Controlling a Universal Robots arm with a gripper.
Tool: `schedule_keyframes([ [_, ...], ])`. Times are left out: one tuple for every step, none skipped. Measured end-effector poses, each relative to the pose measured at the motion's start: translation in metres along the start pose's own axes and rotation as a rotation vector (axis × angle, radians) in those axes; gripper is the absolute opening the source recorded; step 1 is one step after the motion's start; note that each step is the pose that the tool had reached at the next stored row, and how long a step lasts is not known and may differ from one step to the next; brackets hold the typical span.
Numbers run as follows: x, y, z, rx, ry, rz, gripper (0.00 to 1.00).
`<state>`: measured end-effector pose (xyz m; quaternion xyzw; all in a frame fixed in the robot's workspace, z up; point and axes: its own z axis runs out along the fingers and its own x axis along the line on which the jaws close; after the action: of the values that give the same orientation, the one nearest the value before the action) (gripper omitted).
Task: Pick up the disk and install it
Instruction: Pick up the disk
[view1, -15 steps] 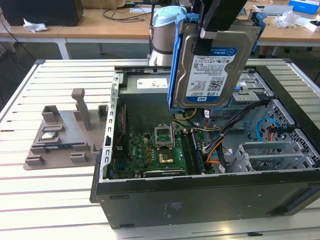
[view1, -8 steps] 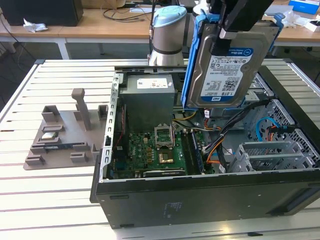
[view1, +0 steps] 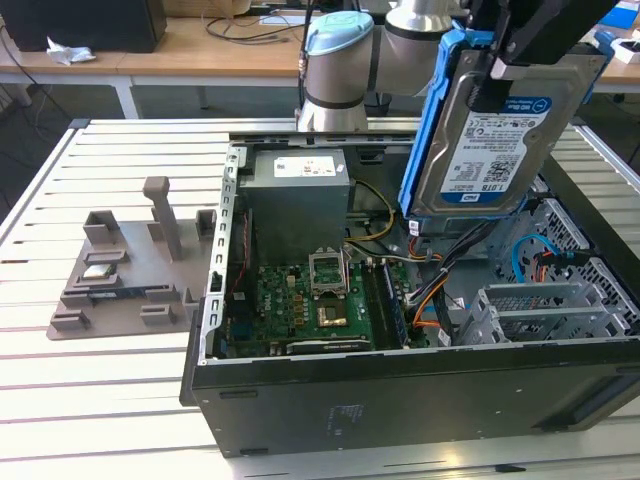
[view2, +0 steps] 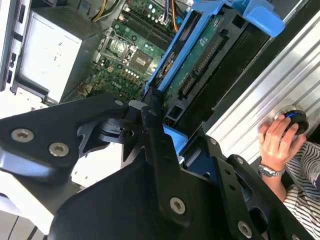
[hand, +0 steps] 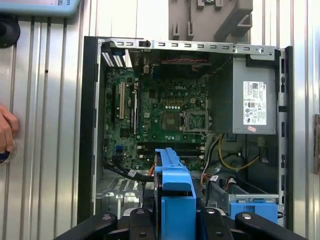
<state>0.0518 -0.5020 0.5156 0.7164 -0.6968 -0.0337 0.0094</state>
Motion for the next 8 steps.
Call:
schedule_keyframes([
  [0.0001,-0.0031,-0.0001,-0.0002,-0.0001,0.000,0.37],
  [0.0003,-0.0101,-0.0004,-0.0007,-0.0001,0.000,0.37],
  [0.0004,-0.0147,-0.0005,-0.0012,0.0000,0.000,0.37],
  [0.0005,-0.0179,-0.0006,-0.0014,-0.0001,0.000,0.37],
  [0.0006,-0.0209,-0.0006,-0.0017,-0.0001,0.000,0.37],
  [0.0007,-0.0234,-0.0006,-0.0018,-0.0002,0.000,0.37],
  [0.0012,-0.0265,-0.0005,-0.0021,-0.0002,0.000,0.37],
  [0.0055,-0.0286,-0.0004,-0.0024,-0.0002,0.000,0.37],
])
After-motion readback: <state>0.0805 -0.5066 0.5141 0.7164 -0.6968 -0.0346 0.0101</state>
